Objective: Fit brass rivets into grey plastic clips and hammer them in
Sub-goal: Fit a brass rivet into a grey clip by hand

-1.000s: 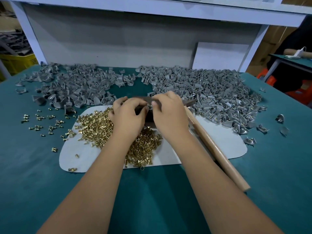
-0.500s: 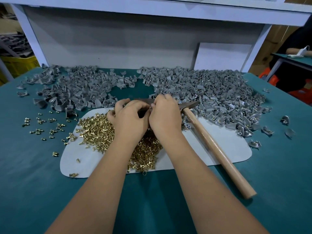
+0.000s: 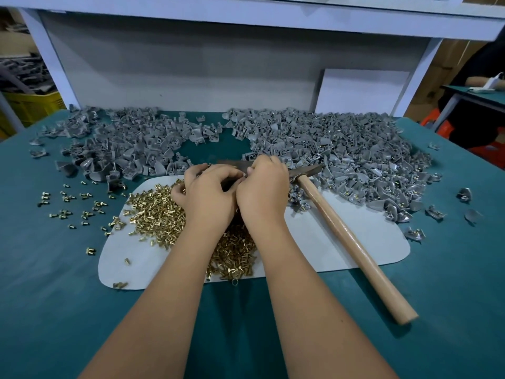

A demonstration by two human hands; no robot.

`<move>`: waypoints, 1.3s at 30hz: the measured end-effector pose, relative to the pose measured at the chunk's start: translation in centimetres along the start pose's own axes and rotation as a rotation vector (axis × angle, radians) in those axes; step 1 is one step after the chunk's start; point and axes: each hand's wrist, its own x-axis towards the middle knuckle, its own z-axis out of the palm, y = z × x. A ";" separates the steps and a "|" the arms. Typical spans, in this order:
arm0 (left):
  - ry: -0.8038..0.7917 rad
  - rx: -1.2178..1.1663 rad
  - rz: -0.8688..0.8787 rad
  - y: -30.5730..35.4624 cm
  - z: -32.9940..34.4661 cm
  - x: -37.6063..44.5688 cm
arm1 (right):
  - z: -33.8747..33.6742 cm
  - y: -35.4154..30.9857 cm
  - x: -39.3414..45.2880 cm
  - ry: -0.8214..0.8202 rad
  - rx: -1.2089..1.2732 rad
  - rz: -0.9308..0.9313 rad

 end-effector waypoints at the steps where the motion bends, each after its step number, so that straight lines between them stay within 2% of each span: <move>1: 0.008 0.007 -0.003 0.0 0.1 0.0 | -0.1 -0.1 0.1 -0.008 0.015 0.020; 8: 0.039 0.020 0.033 -0.2 0.3 -0.1 | -0.9 -0.5 1.3 -0.167 -0.115 0.002; 14: 0.057 0.067 0.046 -0.2 0.3 -0.2 | -1.3 -0.5 1.9 -0.238 -0.158 -0.011; 22: 0.078 0.143 0.022 0.0 0.6 -0.4 | -0.6 1.0 0.6 -0.092 0.047 -0.043; 28: 0.023 0.094 0.013 -0.1 0.3 -0.2 | -2.6 1.4 0.7 -0.213 0.160 -0.042; 30: 0.010 0.066 -0.012 -0.1 0.2 -0.1 | -4.1 2.0 0.7 -0.198 0.224 0.006; 32: -0.001 0.046 -0.030 -0.1 0.2 0.0 | -5.9 3.2 0.5 -0.086 0.087 0.044; 34: -0.017 0.034 -0.034 0.0 0.3 0.0 | -7.8 5.2 -0.1 0.002 -0.244 0.053; 36: -0.026 0.047 -0.021 0.0 0.4 0.0 | -9.1 7.1 -0.9 -0.110 -0.521 0.135; 39: -0.021 0.103 0.012 -0.2 0.6 0.1 | -9.5 8.2 -1.6 -0.292 -0.597 0.237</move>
